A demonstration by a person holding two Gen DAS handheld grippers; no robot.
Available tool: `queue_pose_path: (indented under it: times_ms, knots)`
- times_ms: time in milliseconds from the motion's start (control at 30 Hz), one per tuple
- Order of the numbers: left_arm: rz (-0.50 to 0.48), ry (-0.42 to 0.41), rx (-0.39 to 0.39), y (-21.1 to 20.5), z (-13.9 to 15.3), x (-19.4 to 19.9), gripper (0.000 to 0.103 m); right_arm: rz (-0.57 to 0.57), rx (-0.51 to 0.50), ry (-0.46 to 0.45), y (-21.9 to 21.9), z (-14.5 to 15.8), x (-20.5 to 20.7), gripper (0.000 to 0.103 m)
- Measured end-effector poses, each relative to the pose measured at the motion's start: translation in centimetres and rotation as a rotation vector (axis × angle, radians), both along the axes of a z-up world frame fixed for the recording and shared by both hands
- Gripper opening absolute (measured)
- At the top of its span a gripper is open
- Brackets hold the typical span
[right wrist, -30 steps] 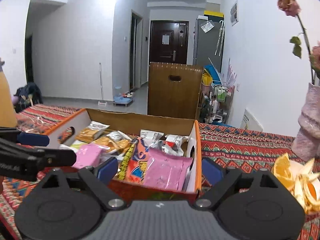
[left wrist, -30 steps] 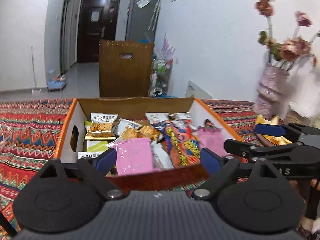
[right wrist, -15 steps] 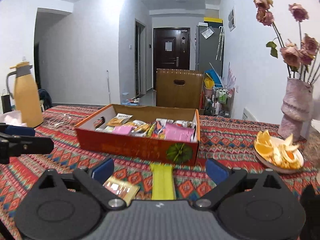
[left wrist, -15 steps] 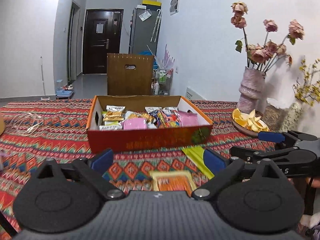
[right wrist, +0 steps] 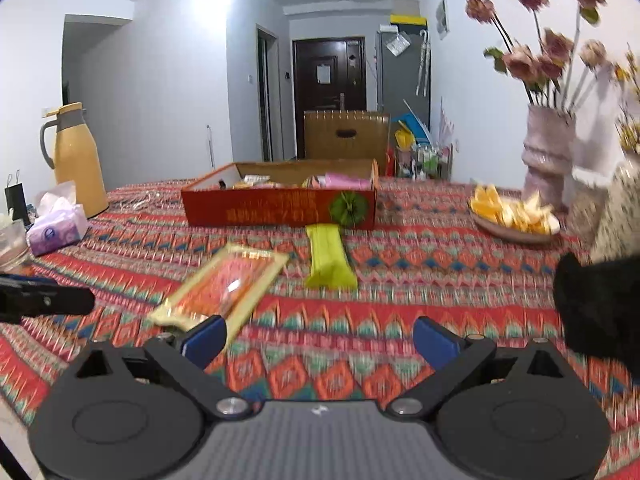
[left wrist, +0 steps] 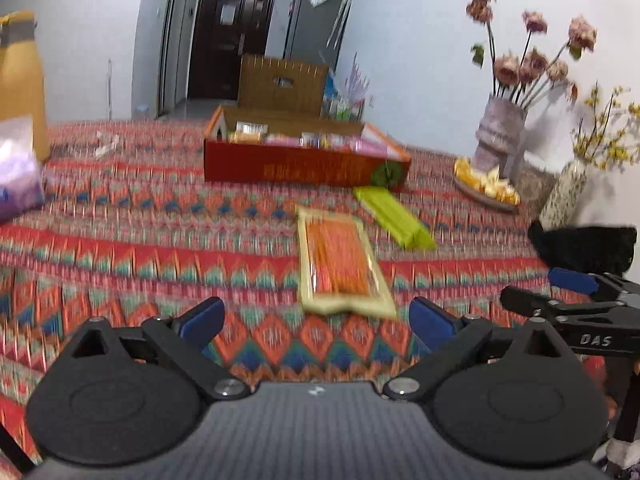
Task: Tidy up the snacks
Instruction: 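Withdraw both open tools from the box toward the gold-framed packet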
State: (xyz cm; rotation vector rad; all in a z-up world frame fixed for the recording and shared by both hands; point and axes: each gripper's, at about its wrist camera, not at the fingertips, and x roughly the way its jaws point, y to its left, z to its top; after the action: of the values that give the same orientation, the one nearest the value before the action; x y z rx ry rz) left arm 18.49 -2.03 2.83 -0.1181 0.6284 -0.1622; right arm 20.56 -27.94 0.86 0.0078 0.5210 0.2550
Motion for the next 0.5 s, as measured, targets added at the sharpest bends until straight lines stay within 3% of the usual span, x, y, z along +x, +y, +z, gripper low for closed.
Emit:
queue_pose_path:
  times_ms: [267,500]
  knots:
    - [-0.022,0.044,0.030,-1.9,-1.4,-0.4,0.101,-0.026,0.018,0.037,-1.7,-1.7,-2.0,0.100]
    - [-0.030,0.038,0.104,-5.2,-2.2,4.4,0.101,-0.047,0.037,0.041,-2.8,-2.1,-1.0,0.100]
